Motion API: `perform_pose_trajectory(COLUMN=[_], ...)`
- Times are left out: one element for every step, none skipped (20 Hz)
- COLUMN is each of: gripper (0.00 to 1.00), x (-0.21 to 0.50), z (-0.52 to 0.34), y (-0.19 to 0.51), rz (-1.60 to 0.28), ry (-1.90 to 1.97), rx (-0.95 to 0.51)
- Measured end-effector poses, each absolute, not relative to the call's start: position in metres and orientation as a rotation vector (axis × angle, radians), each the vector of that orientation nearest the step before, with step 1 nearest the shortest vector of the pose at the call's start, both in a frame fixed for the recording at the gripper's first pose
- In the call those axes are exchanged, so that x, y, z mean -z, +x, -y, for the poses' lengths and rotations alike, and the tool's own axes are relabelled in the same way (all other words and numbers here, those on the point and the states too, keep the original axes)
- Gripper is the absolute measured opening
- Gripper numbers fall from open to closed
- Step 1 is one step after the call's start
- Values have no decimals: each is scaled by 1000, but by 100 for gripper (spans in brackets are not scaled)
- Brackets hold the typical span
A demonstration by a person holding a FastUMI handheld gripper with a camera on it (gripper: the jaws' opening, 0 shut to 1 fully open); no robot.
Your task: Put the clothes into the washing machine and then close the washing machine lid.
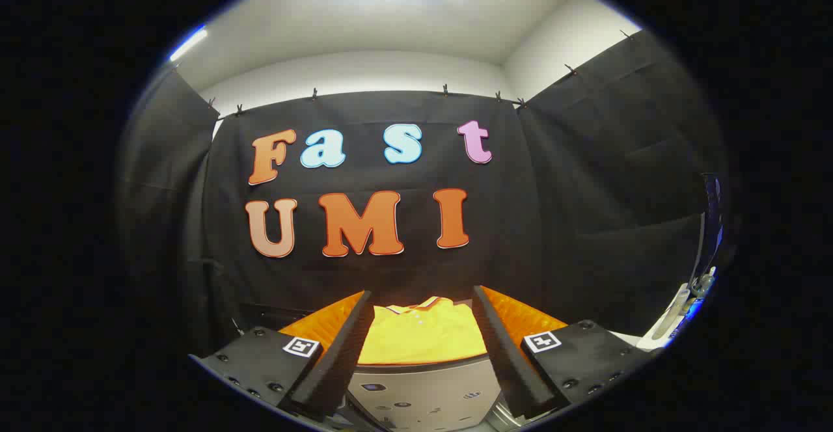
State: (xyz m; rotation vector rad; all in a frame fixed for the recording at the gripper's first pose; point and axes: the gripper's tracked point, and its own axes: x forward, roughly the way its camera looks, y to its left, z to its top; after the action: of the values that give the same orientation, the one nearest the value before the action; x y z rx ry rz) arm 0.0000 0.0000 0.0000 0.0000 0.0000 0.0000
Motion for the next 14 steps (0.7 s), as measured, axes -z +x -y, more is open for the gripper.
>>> perform_pose_trajectory(gripper=[98, 98, 98, 98, 98, 98, 98, 98, 98, 98, 98, 98, 98, 98], x=[0, 0, 0, 0, -2, -3, -4, -6, -7, -9, -10, -12, -13, -13], z=[3, 6, 9, 12, 14, 17, 17, 18, 16, 16, 15, 13, 12, 12], y=[-1, -2, -3, -4, -4, -6, -8, -10, -10, -11, -11, -11, -9, -9], rz=[1, 0, -3, -2, -3, -2, -1, 2, 5, 10, 15, 18, 18, 20], ry=[1, -4, -12, -21, -29, -34, -38, -41, -43, -44, -45, -47, -48, -50], rx=[1, 3, 8, 11, 15, 17, 17, 17, 16, 13, 12, 9, 6, 6])
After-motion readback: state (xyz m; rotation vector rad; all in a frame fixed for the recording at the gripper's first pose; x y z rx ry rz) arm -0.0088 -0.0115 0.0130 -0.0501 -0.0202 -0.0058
